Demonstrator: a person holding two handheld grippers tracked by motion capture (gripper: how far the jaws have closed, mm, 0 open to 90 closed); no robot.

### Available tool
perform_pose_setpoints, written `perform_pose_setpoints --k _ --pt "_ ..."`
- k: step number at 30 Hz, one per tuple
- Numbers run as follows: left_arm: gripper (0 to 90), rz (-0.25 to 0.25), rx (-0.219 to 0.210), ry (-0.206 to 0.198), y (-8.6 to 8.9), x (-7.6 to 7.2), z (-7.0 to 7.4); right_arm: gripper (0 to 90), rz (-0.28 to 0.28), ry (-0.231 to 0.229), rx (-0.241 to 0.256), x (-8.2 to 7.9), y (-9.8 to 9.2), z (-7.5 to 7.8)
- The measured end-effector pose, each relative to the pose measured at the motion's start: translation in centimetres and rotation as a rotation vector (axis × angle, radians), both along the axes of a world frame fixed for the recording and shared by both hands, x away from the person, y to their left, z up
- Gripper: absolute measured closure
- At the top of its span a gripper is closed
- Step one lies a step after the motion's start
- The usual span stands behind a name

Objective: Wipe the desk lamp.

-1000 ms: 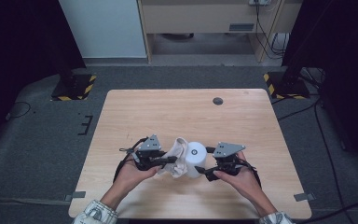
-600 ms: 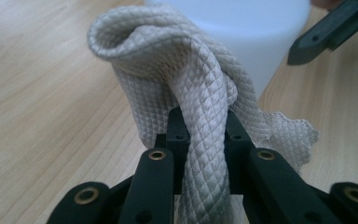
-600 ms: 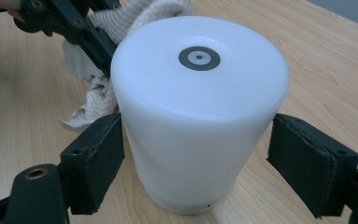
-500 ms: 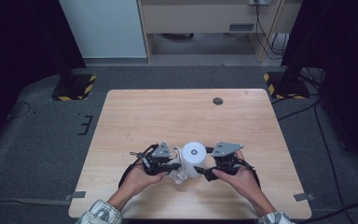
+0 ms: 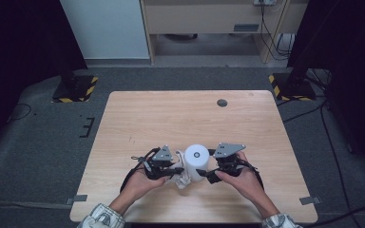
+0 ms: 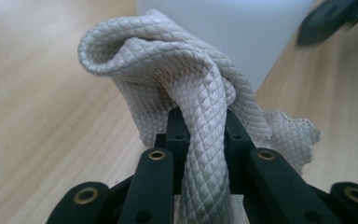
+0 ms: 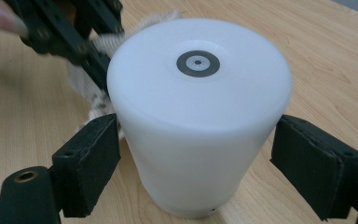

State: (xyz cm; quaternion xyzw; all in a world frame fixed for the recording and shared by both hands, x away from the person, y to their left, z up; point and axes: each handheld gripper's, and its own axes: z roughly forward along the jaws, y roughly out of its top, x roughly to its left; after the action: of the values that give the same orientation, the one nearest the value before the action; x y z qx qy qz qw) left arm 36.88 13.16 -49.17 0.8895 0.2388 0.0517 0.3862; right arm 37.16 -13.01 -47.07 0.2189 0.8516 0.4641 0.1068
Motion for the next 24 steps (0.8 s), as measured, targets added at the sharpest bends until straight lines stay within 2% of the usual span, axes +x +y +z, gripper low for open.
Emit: perform_pose_setpoints --k 1,2,7,9,11,14,16,19,24 --pt "77.0 -0.005 0.027 0.004 -0.1 0.0 -0.4 15.7 -0.001 0.000 0.001 0.0 0.0 0.0" --pt "77.0 -0.008 0.035 -0.002 -0.2 -0.1 -0.4 15.7 -0.002 0.000 -0.001 0.0 0.0 0.0" --pt "76.9 0.008 -0.063 -0.043 0.5 -0.3 1.2 15.8 -0.003 0.000 -0.002 -0.1 0.1 0.0" --pt "76.9 0.012 -0.084 -0.051 0.7 -0.4 1.3 15.8 -0.002 0.000 -0.003 -0.1 0.1 0.0" --pt "76.9 0.015 -0.064 -0.040 0.5 -0.3 0.9 15.8 -0.002 0.000 -0.003 -0.1 0.1 0.0" --pt "76.9 0.003 0.002 -0.019 0.0 -0.2 -0.1 15.9 0.000 0.001 -0.003 0.0 0.1 0.0" --pt "76.9 0.000 -0.006 -0.023 0.1 -0.3 0.2 16.2 -0.002 0.000 -0.004 -0.1 0.0 0.1" --pt "76.9 0.011 -0.049 -0.034 0.5 -0.5 0.8 17.4 0.002 -0.002 0.008 -0.1 -0.2 0.3" --pt "76.8 0.016 -0.048 -0.032 0.7 -0.6 0.9 19.0 -0.009 -0.007 0.071 -0.3 -0.8 1.0"
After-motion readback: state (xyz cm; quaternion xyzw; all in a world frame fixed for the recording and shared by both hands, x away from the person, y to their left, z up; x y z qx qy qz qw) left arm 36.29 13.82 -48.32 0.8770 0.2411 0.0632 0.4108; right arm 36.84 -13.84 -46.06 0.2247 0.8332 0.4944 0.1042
